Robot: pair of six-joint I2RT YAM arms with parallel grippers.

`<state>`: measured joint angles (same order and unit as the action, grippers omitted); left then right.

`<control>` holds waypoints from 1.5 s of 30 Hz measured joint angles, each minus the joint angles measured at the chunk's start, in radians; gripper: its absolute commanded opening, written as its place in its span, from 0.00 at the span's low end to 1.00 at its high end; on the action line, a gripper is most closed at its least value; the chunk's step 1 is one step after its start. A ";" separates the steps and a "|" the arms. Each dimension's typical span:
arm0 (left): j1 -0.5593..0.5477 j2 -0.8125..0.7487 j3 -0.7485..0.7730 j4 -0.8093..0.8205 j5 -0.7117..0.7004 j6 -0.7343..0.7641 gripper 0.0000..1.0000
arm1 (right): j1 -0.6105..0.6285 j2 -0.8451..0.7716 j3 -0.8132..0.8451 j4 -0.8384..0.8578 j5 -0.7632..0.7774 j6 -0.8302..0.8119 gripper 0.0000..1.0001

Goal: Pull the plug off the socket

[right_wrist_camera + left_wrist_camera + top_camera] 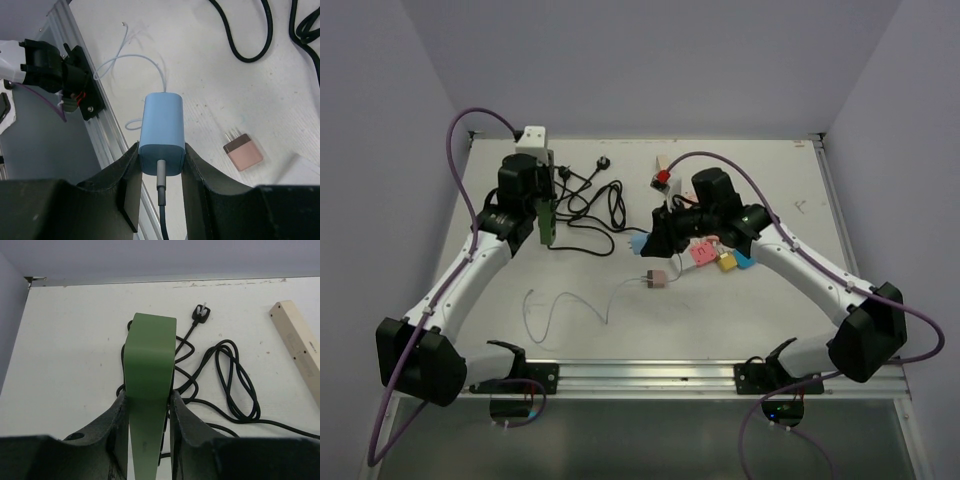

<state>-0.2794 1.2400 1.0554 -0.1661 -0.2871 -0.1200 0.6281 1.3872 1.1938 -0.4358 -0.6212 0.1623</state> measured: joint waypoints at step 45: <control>0.161 0.298 -0.209 0.215 0.529 -0.533 0.23 | -0.121 0.002 -0.303 0.039 0.361 0.228 0.92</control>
<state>-0.1188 1.5379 0.8467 0.0486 0.2424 -0.6529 0.5076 1.3891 0.8909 -0.3973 -0.2604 0.3901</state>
